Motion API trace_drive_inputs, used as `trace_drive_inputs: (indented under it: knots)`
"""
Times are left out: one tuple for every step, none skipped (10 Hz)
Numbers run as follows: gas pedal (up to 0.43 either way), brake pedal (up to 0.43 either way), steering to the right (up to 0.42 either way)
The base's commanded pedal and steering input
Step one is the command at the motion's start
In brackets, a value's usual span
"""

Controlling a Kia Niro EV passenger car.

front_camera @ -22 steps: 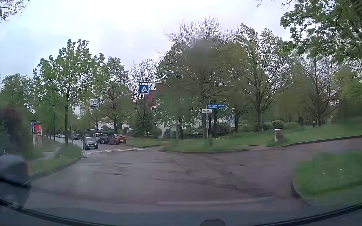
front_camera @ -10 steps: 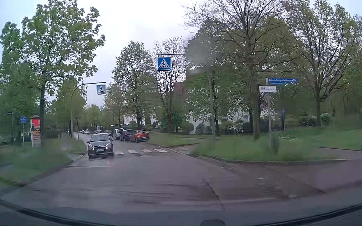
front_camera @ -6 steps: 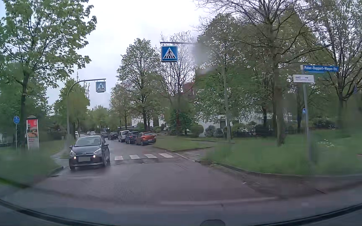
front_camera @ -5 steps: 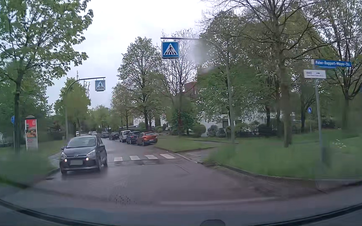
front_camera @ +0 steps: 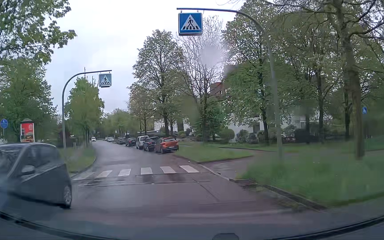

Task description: Follow the waypoints while adhering to traffic rules and regulations

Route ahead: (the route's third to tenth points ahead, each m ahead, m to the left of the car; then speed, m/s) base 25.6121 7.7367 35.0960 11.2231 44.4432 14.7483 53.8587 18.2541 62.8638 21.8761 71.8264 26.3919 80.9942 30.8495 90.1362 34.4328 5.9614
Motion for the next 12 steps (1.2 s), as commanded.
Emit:
trace_drive_inputs:
  knots:
    - [0.110,0.000,-0.103]
    - [0.110,0.000,-0.100]
    - [0.110,0.000,-0.096]
    - [0.110,0.000,-0.095]
    - [0.110,0.000,-0.094]
    - [0.110,0.000,-0.092]
    - [0.110,0.000,-0.091]
    - [0.130,0.000,-0.093]
    - [0.130,0.000,-0.091]
    - [0.130,0.000,-0.089]
    - [0.130,0.000,-0.087]
    - [0.130,0.000,-0.085]
